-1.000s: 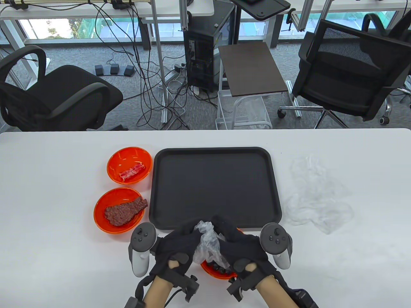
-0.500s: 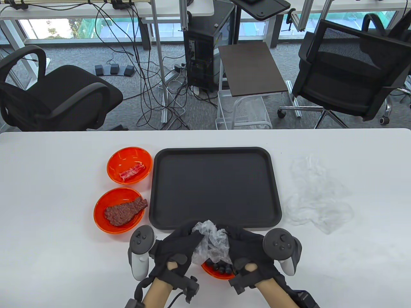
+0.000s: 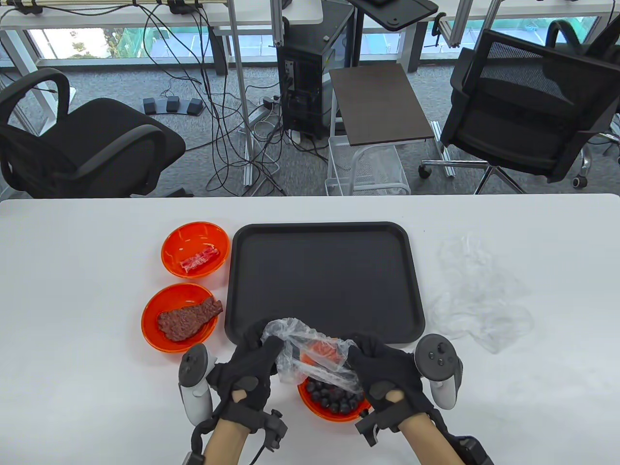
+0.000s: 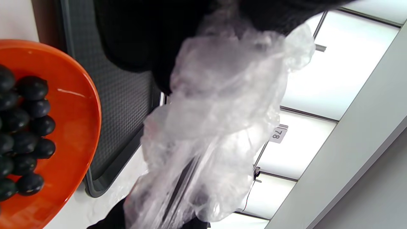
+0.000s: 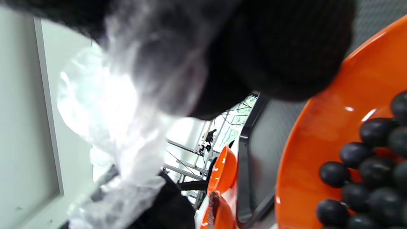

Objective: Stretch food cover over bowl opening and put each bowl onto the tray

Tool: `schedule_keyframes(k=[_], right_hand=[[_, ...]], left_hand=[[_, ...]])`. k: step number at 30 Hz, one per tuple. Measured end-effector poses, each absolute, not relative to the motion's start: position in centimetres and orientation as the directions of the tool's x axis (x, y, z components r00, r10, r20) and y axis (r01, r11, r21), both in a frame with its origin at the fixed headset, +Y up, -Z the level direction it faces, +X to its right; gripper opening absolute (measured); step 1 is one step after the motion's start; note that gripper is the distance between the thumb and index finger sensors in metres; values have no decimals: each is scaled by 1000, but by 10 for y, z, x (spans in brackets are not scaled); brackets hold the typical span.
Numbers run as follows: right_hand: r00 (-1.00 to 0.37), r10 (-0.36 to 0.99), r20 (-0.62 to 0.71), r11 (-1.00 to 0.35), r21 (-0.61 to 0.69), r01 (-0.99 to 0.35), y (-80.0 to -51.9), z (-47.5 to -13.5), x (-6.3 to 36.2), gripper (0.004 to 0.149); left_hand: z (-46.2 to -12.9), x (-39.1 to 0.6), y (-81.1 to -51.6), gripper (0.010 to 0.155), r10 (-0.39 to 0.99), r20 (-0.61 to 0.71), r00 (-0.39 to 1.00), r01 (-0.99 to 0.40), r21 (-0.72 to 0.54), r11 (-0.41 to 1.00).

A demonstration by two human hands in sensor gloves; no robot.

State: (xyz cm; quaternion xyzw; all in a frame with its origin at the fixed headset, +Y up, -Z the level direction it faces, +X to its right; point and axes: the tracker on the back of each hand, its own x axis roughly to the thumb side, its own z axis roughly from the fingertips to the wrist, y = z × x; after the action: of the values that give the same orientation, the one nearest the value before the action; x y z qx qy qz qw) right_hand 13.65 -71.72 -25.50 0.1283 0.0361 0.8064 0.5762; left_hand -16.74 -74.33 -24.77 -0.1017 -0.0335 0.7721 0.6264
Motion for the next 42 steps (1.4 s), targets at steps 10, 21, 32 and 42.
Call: schedule_keyframes(k=[10, 21, 32, 42], right_hand=[[-165, 973, 162, -199, 226, -954, -715, -254, 145, 46], [238, 965, 114, 222, 134, -966, -723, -256, 155, 45], [-87, 984, 156, -105, 113, -988, -721, -251, 148, 46], [-305, 921, 244, -347, 158, -924, -717, -244, 130, 47]], left_hand=[[-243, -167, -735, 47, 996, -82, 19, -996, -90, 12], [-246, -156, -744, 48, 971, -160, 178, -961, -243, 136], [-245, -171, -747, 47, 972, -126, -197, -964, -154, -216], [-247, -164, -748, 46, 912, -146, -384, -892, -197, -407]])
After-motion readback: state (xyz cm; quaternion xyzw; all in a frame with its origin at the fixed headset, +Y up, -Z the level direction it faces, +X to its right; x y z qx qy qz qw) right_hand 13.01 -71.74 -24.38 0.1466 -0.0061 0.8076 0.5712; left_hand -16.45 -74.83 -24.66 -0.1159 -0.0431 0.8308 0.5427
